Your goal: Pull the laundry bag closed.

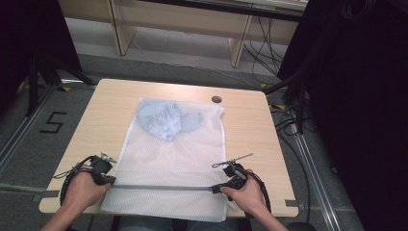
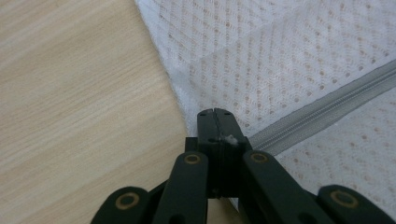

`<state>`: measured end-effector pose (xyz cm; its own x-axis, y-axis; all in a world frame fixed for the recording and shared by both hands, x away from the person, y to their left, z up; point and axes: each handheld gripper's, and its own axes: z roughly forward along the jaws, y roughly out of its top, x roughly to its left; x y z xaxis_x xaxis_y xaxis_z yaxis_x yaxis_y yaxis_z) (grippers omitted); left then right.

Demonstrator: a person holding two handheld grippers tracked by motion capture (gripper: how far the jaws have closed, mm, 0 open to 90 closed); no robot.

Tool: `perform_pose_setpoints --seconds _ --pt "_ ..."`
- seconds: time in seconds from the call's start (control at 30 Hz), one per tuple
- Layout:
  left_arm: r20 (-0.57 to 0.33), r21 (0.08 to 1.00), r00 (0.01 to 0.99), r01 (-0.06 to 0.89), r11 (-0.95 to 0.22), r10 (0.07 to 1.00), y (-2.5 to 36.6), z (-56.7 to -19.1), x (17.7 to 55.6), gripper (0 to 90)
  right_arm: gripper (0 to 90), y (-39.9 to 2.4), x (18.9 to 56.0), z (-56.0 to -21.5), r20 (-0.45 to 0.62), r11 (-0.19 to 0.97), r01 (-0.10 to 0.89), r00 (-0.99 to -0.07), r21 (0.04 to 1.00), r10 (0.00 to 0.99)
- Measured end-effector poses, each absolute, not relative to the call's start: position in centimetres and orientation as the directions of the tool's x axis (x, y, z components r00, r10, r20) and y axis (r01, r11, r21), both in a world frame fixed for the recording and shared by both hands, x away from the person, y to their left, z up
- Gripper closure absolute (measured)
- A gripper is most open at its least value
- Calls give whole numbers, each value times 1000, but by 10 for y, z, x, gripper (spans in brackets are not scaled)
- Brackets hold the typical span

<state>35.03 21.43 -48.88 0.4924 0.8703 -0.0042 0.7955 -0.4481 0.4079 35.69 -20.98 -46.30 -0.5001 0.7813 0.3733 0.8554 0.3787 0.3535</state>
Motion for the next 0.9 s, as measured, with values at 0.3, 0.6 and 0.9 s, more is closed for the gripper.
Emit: perform_pose_setpoints --seconds 0.3,0.6,0.9 --pt "-3 411 489 796 -445 872 214 -489 350 900 869 -222 357 -462 381 347 866 -476 359 793" --pt "-2 408 488 797 -444 873 214 -489 350 900 869 -231 358 -463 387 335 870 -468 362 795" --pt "-5 414 488 796 -442 873 214 -489 350 900 869 -246 361 -469 341 401 843 -518 359 784"
